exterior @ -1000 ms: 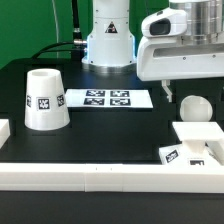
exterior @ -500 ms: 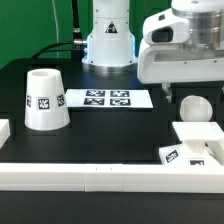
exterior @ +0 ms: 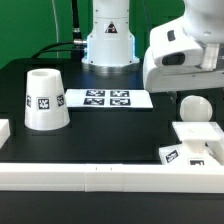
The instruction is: Assemble lamp
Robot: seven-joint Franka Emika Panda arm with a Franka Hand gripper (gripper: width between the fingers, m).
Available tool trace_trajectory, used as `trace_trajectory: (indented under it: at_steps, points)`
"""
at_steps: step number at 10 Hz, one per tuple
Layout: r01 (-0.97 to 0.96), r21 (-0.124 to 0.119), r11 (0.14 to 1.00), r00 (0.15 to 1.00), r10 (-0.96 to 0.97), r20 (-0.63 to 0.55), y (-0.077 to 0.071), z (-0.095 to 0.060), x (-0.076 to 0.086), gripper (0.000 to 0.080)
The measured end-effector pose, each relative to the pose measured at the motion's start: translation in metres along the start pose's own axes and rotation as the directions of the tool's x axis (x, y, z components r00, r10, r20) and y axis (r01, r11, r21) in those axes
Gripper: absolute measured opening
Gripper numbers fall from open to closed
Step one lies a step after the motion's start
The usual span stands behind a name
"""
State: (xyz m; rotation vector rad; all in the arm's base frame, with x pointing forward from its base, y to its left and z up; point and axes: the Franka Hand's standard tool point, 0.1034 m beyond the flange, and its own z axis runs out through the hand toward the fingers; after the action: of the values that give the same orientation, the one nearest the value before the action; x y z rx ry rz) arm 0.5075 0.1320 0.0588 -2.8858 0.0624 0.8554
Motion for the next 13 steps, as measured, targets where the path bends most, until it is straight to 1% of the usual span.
trace_trajectory:
  at_steps: [1, 2, 3, 4, 5, 7, 8, 9, 11, 13]
  points:
    - [-0.002, -0.001, 1.0, 0.999, 0.002, 0.053, -0.001, 0.003, 0.0, 0.0698]
    - [-0.002, -0.008, 1.0, 0.989, 0.004, 0.148, -0.003, 0.008, -0.006, 0.0698]
    - [0.0, -0.01, 1.0, 0.977, 0.002, 0.215, -0.002, 0.011, -0.005, 0.0698]
    - [-0.002, -0.012, 1.0, 0.965, 0.005, 0.261, 0.0, 0.017, -0.005, 0.0698]
    - [-0.004, -0.018, 1.0, 0.942, 0.009, 0.334, 0.004, 0.024, -0.01, 0.0698]
    - [-0.008, -0.023, 1.0, 0.908, 0.017, 0.419, 0.005, 0.032, -0.009, 0.0698]
    - [-0.008, -0.021, 1.0, 0.919, 0.016, 0.393, 0.004, 0.032, -0.003, 0.0698]
    - [-0.008, -0.02, 1.0, 0.922, 0.016, 0.388, 0.004, 0.032, -0.002, 0.0698]
    - [-0.009, -0.021, 1.0, 0.924, 0.017, 0.381, 0.003, 0.041, 0.001, 0.0698]
    - [-0.004, -0.022, 1.0, 0.932, 0.012, 0.362, -0.001, 0.045, 0.003, 0.0698]
